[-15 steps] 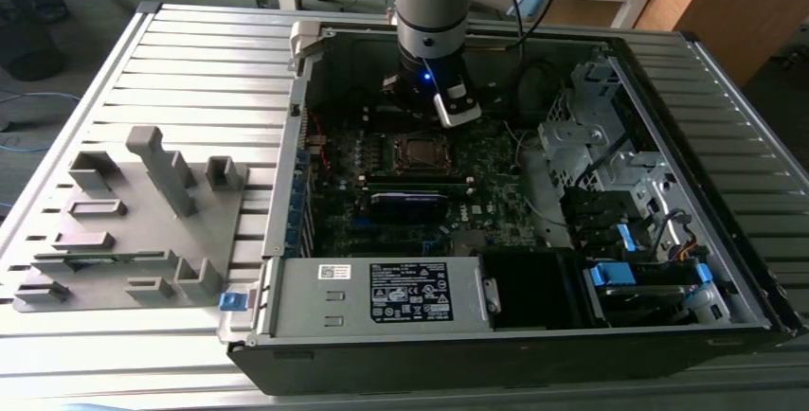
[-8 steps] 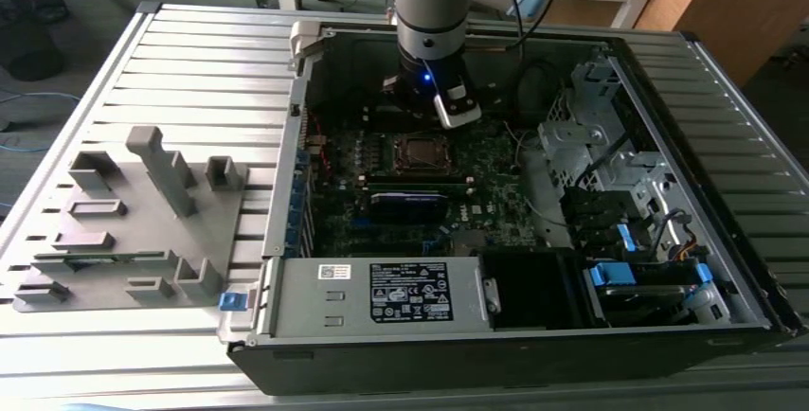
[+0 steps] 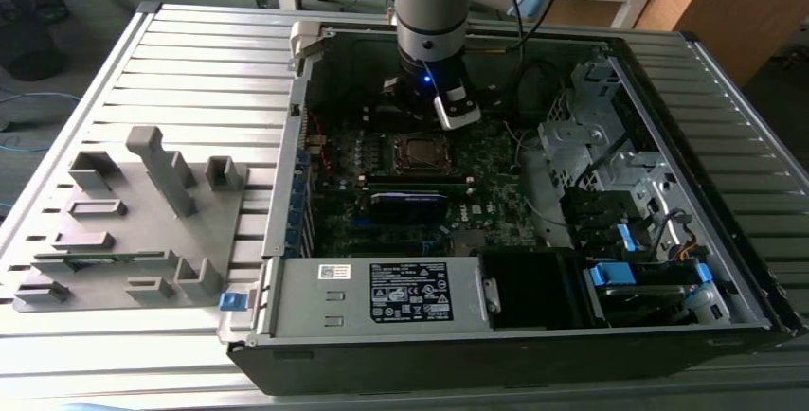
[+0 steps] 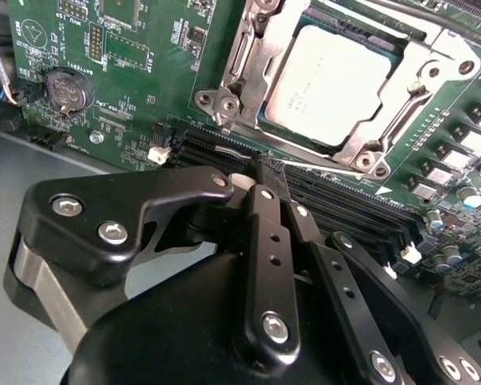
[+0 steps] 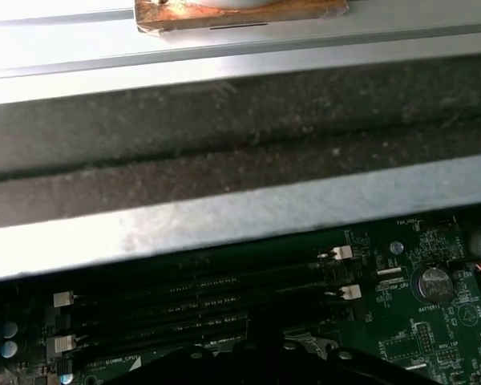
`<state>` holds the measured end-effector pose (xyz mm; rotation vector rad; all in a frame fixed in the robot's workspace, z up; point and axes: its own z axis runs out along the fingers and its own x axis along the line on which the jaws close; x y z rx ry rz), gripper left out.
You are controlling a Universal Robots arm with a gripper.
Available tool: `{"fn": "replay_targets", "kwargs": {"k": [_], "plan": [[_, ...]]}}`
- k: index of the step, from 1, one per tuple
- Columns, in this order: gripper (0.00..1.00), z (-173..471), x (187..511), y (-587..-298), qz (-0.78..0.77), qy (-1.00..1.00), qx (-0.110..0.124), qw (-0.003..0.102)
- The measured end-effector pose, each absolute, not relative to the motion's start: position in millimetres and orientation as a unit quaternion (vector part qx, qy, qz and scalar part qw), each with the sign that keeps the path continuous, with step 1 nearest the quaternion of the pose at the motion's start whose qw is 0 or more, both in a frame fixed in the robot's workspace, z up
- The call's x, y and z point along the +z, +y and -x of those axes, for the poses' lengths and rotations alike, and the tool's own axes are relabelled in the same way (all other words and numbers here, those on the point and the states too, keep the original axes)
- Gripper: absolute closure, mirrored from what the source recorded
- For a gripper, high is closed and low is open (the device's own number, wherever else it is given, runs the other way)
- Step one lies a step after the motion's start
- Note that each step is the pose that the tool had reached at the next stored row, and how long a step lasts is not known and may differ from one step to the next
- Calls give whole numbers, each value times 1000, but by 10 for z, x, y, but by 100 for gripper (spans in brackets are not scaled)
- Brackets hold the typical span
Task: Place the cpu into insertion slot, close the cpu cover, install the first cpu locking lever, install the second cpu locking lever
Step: 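Install the first cpu locking lever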
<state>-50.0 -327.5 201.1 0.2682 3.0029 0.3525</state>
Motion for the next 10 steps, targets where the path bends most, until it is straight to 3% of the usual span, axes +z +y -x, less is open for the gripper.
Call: {"fn": "replay_targets", "kwargs": {"k": [10], "plan": [[89,504,2006,-3268,-100,987,115,55]]}}
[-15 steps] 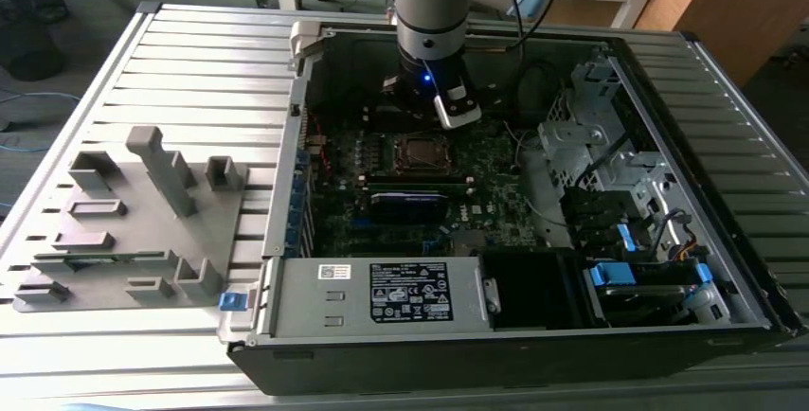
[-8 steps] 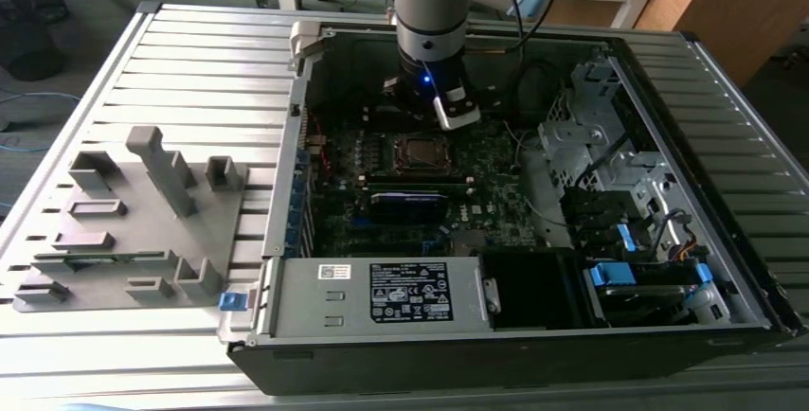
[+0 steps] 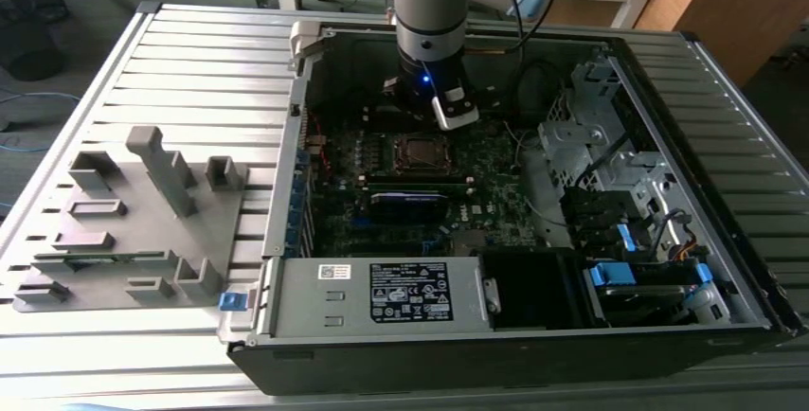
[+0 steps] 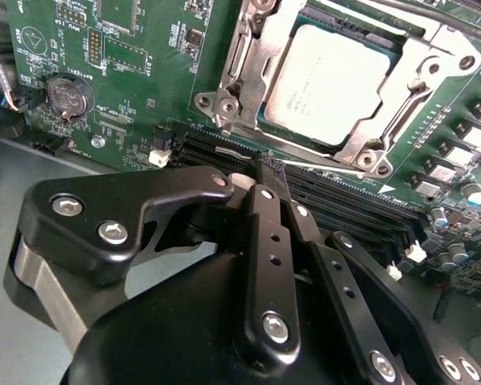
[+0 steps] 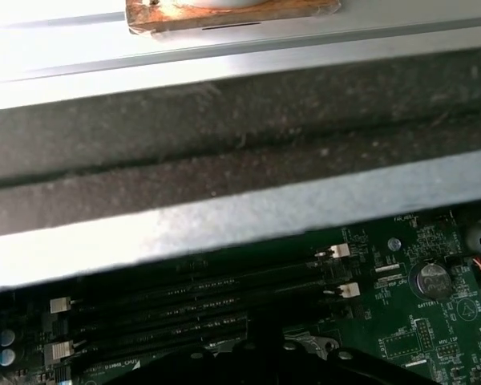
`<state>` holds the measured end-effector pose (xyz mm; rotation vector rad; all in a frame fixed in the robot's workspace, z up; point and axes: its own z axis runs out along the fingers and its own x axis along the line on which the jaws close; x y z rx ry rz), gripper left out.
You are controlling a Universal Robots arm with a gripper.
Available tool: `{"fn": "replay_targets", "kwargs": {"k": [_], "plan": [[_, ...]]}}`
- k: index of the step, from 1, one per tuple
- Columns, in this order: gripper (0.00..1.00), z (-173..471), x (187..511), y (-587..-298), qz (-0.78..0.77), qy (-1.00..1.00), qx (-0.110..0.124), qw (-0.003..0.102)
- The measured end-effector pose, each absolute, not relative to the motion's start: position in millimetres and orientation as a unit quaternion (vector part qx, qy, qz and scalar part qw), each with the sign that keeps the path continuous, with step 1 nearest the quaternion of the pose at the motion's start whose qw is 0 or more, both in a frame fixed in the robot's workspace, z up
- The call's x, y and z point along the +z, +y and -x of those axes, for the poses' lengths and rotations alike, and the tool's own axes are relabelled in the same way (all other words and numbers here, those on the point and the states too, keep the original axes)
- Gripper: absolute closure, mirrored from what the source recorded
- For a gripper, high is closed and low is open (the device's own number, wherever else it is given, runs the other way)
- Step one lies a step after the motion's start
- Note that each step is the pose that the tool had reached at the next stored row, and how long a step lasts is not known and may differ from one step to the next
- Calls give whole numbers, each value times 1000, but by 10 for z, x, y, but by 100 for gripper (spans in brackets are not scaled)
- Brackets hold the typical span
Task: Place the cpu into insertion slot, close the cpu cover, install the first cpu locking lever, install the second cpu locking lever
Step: 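Install the first cpu locking lever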
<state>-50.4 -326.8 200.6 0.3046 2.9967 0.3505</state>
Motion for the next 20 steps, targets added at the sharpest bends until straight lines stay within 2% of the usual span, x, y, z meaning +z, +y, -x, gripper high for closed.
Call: {"fn": "replay_targets", "kwargs": {"k": [20], "plan": [[89,518,2006,-3249,-107,986,115,59]]}}
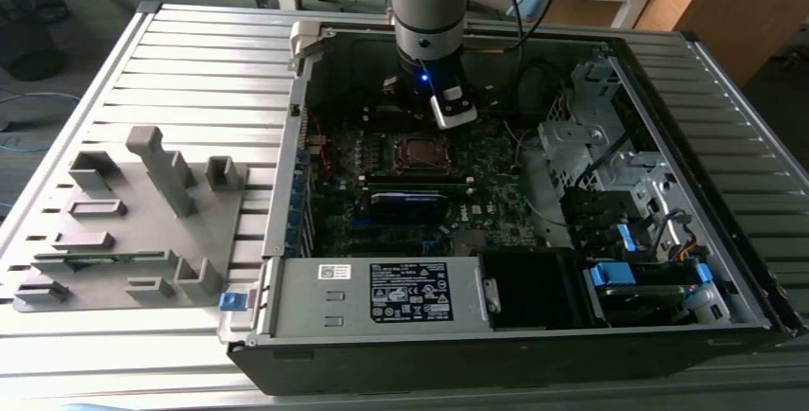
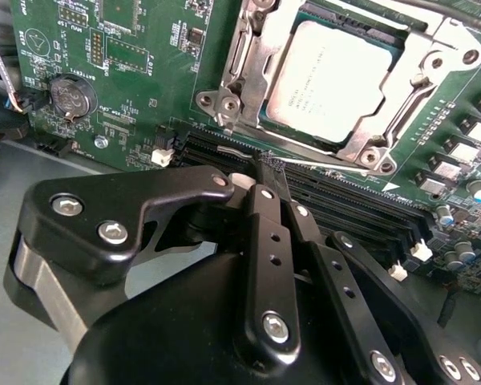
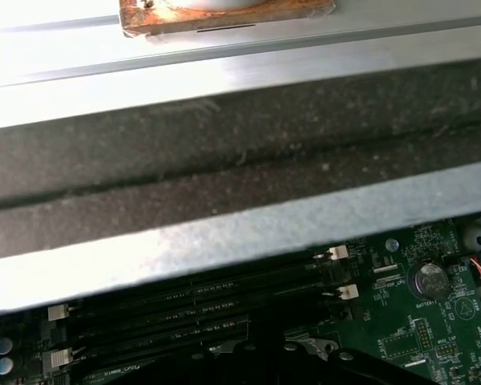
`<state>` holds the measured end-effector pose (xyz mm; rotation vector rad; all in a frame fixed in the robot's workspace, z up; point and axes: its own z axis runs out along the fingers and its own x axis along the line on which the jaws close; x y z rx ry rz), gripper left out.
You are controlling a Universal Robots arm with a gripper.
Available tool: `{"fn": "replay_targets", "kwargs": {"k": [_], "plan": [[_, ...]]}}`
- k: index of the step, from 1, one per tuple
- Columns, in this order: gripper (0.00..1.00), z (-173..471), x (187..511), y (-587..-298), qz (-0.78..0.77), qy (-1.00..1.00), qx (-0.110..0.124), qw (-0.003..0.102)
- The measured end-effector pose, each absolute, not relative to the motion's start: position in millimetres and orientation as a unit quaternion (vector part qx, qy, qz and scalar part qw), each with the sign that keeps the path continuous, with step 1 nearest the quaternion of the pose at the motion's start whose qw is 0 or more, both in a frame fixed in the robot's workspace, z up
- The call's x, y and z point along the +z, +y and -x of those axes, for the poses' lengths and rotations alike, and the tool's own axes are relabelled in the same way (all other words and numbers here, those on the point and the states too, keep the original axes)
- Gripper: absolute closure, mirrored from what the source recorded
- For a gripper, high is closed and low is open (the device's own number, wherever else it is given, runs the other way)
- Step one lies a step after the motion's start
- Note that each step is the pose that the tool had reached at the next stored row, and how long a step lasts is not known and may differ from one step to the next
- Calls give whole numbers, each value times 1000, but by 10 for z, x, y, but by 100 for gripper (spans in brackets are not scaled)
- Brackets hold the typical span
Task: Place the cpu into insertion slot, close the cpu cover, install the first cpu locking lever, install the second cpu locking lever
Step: 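Install the first cpu locking lever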
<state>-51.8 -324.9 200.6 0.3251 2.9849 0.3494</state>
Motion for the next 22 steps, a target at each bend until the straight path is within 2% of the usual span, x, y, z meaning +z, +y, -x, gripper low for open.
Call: {"fn": "replay_targets", "kwargs": {"k": [22], "plan": [[89,543,2006,-3239,-107,985,116,66]]}}
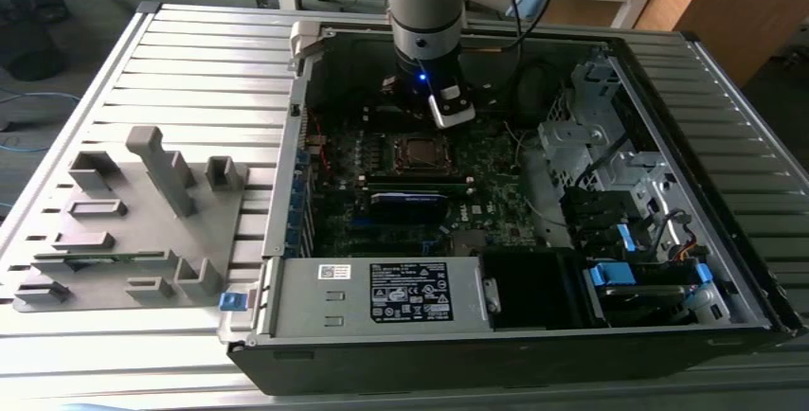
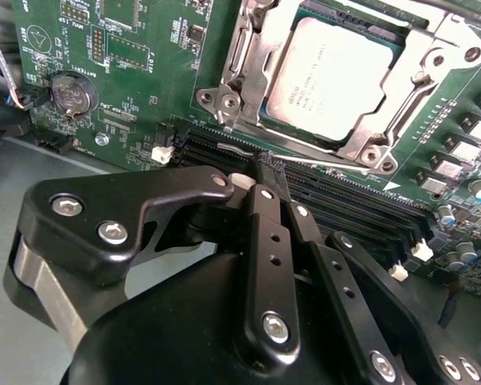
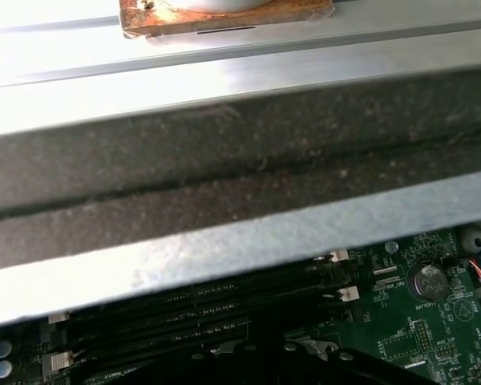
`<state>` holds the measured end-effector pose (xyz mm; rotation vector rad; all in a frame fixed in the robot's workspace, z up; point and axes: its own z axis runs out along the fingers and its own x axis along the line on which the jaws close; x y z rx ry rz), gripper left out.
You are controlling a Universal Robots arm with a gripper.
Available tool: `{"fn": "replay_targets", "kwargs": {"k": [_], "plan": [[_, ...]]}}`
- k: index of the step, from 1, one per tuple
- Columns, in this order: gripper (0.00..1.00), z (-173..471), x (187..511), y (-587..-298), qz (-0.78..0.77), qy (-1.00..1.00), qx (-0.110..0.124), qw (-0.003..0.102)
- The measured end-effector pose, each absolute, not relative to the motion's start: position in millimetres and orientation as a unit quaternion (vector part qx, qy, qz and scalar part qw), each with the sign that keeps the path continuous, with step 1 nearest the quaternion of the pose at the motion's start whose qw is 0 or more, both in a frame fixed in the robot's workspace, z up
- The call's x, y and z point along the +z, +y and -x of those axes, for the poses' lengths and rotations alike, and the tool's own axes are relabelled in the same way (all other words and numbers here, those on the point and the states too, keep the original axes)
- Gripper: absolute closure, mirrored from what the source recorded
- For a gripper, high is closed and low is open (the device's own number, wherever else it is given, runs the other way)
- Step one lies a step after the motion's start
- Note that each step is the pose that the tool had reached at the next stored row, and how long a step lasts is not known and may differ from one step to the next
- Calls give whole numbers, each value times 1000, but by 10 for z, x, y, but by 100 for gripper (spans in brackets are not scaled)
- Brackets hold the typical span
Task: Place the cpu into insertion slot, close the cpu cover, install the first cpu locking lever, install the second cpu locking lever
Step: 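Install the first cpu locking lever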
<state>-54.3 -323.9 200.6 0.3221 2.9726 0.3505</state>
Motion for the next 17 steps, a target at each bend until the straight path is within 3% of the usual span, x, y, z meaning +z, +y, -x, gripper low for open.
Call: {"fn": "replay_targets", "kwargs": {"k": [17], "plan": [[89,550,1994,-3243,-106,985,118,74]]}}
